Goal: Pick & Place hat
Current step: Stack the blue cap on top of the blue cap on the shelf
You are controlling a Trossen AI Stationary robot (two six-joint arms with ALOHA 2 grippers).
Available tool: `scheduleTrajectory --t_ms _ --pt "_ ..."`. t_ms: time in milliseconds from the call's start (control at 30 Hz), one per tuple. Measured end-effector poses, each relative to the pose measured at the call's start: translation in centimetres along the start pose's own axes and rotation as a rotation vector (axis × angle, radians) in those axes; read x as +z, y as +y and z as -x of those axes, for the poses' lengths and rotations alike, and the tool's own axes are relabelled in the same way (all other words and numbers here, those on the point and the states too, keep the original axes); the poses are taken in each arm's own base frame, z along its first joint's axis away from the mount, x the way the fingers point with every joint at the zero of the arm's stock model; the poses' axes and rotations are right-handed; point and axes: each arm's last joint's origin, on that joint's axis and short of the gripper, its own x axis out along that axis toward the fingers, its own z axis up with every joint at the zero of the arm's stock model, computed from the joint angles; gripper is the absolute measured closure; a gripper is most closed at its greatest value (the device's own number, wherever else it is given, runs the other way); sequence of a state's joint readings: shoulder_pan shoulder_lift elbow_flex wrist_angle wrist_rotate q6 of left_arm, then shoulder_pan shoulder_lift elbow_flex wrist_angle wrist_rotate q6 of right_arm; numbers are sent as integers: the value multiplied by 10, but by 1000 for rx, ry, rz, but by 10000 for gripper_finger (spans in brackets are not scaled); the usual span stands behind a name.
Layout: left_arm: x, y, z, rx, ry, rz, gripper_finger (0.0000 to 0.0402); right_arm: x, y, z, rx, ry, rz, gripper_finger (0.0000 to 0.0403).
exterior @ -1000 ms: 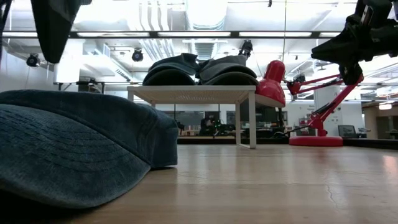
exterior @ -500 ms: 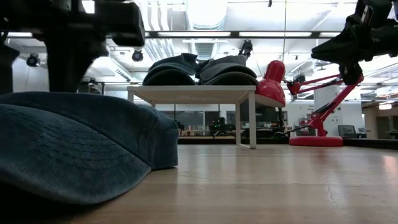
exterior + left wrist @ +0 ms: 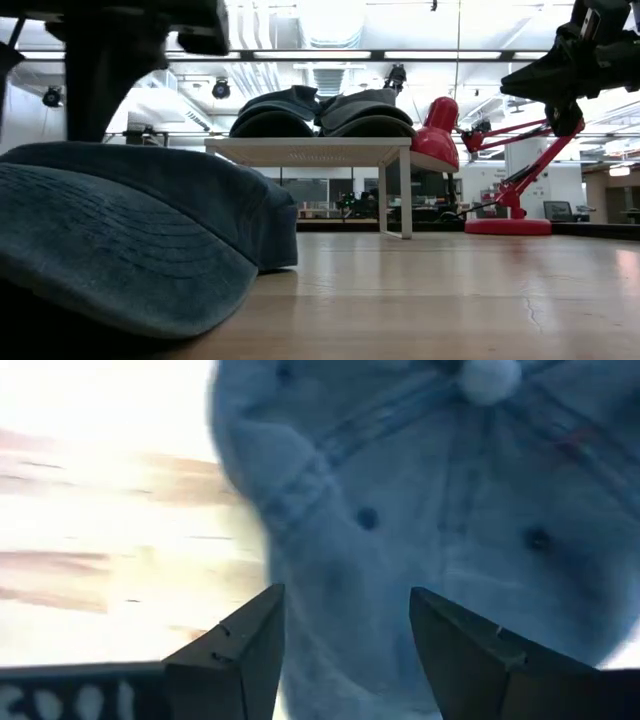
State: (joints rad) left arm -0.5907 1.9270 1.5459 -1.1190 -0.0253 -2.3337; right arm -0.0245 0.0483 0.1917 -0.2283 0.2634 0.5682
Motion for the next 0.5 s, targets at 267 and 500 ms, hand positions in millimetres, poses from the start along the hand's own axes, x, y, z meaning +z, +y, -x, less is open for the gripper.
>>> scheduleTrajectory --t_ms 267,500 --pt "7 6 -13 54 -28 2 197 0 0 0 0 0 0 351" --pt "9 4 -34 -1 12 17 197 0 0 0 0 0 0 351"
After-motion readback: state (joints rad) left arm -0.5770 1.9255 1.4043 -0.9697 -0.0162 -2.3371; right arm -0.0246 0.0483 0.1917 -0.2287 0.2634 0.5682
